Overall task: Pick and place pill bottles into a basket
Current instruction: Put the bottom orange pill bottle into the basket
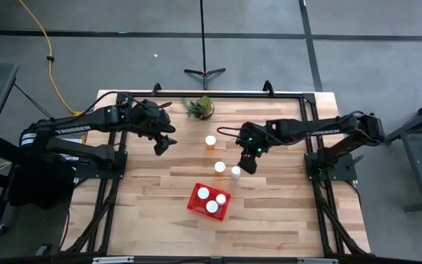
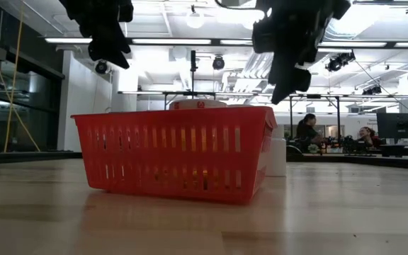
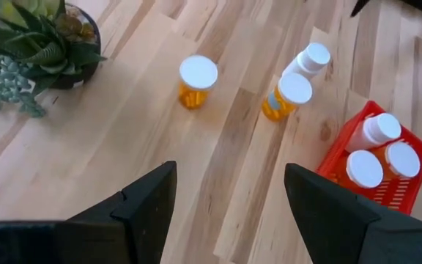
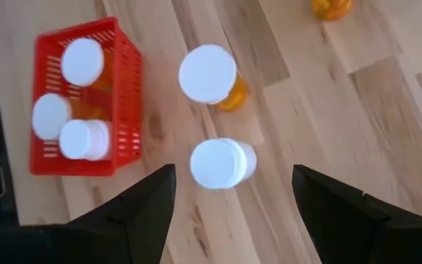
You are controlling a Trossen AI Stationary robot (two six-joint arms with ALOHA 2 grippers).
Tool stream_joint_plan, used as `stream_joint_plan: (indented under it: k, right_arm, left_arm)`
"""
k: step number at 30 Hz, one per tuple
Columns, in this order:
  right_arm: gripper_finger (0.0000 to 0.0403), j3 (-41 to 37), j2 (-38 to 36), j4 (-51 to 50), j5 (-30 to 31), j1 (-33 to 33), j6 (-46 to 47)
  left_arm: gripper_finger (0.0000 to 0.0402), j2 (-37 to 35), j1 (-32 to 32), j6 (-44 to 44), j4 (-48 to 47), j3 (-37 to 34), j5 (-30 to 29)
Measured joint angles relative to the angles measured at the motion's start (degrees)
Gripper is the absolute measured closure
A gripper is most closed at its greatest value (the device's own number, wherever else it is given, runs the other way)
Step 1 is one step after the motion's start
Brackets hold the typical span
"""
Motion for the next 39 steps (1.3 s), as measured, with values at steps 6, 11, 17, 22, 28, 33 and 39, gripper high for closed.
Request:
stream_joint_plan:
  k: [6, 11, 17, 22, 28, 33, 39]
  right_arm:
    - [0.0139, 0.0, 4.6, 5.2, -2.1, 0.0, 0.3]
    - [0.0139, 0.0, 6.8, 8.4, -3.1, 0.0, 1.3]
    - [0.0139, 1.9, 8.5, 8.8, -3.7, 0.0, 1.1]
    - [0.0139, 4.2, 11.7, 8.8, -4.6, 0.0, 0.6]
    - [0.0139, 6.9, 15.3, 9.0, -5.0, 0.0, 0.0]
    - [0.0139, 8.1, 17.6, 9.2, -5.5, 0.5, -0.2]
    - [0.0139, 8.2, 18.8, 9.7, -5.9, 1.6, 0.6]
  left_arm:
    - [0.0115, 1.5, 0.0, 0.3, 0.5, 0.0, 0.1]
    - [0.0115, 3.2, 0.0, 0.4, 0.7, 0.0, 1.1]
    - [0.0115, 3.6, 0.0, 0.8, 1.2, 0.0, 1.8]
    - [0.0115, 3.6, 0.0, 1.0, 1.4, 0.0, 1.8]
    - [0.0115, 3.6, 0.0, 1.1, 1.1, 0.0, 1.9]
    - [0.0115, 3.6, 0.0, 2.0, 0.9, 0.0, 1.9]
    - [0.0115, 3.6, 0.0, 2.0, 0.8, 0.0, 2.1]
